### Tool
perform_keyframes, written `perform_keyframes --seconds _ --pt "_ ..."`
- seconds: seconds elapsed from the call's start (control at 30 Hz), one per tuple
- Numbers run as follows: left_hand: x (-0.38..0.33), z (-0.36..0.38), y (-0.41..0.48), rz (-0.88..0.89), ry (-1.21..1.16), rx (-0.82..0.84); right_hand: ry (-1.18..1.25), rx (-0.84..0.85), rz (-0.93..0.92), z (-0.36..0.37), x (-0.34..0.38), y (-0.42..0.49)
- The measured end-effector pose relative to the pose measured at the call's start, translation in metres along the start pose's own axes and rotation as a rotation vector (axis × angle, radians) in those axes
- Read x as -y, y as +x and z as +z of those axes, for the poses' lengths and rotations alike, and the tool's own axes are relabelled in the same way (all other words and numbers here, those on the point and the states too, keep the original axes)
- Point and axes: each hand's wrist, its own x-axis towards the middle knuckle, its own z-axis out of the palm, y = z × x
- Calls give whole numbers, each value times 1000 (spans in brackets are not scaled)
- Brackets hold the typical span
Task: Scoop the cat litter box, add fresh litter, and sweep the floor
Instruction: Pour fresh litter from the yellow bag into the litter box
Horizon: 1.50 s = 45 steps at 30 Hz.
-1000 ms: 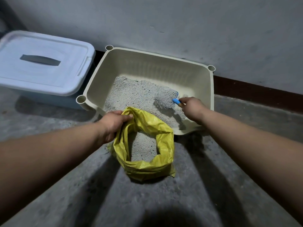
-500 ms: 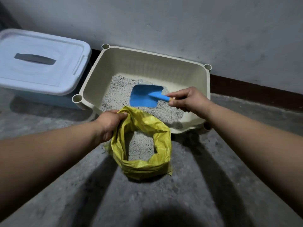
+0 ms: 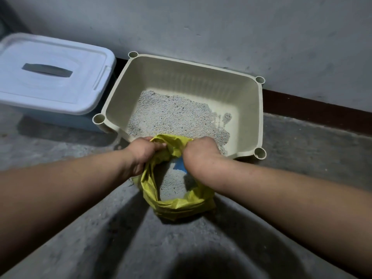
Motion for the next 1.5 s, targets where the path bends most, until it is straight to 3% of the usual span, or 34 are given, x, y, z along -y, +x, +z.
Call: perform_keyframes --seconds 0.37,0.6,0.7,0.8,1.17,1.5 --pt "5 3 -3 -43 -8 65 126 216 -81 43 -14 29" --pt "11 -2 -4 -64 9 87 329 356 -294 72 -7 36" --pt "7 -7 -2 -60 -39 70 483 328 -287 61 -15 34" --pt "-1 -10 1 -68 -100 59 443 295 -277 47 -29 38" --pt "-21 -8 18 32 -134 -2 676 255 -185 29 -73 29" --pt "-20 -9 25 24 -93 -12 1022 342 -58 21 -116 19"
